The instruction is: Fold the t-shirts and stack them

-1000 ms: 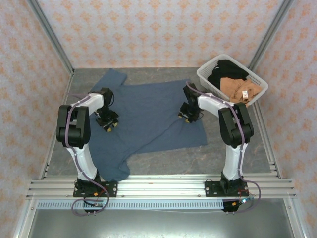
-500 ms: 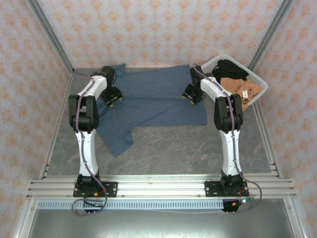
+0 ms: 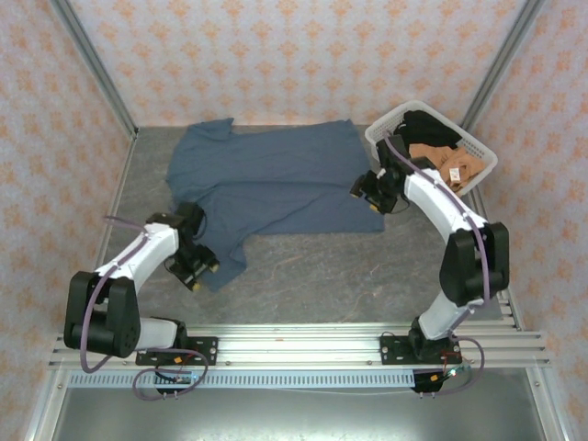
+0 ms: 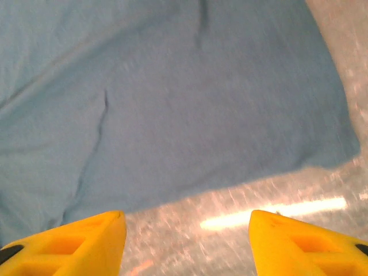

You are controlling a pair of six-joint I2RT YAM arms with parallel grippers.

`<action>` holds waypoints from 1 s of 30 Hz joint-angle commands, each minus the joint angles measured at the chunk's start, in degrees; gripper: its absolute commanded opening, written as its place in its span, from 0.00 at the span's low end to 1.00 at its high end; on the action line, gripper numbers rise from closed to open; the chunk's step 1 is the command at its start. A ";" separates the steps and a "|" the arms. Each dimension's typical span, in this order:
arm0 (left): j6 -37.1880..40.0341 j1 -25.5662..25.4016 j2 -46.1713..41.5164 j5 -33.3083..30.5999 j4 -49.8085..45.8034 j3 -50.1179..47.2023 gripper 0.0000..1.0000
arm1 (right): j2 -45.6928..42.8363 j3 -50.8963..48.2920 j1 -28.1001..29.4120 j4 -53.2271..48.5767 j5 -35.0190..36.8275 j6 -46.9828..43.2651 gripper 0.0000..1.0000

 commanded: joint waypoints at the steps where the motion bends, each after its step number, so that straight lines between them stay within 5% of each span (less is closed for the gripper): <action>1: -7.81 -2.20 -0.03 2.93 5.14 -1.37 0.54 | -2.23 -4.72 0.43 1.36 -2.69 1.03 0.59; 11: -8.05 -2.52 7.94 0.55 15.36 -4.24 0.48 | -6.34 -8.56 0.82 1.45 -2.60 1.63 0.59; 18: -6.33 -2.66 4.60 -8.19 8.42 -2.60 0.00 | -9.41 -13.90 -1.54 2.87 6.82 6.05 0.58; 30: -5.62 -2.40 -6.80 -11.98 0.84 -3.67 0.00 | 3.86 -13.97 -5.84 11.63 6.80 12.94 0.51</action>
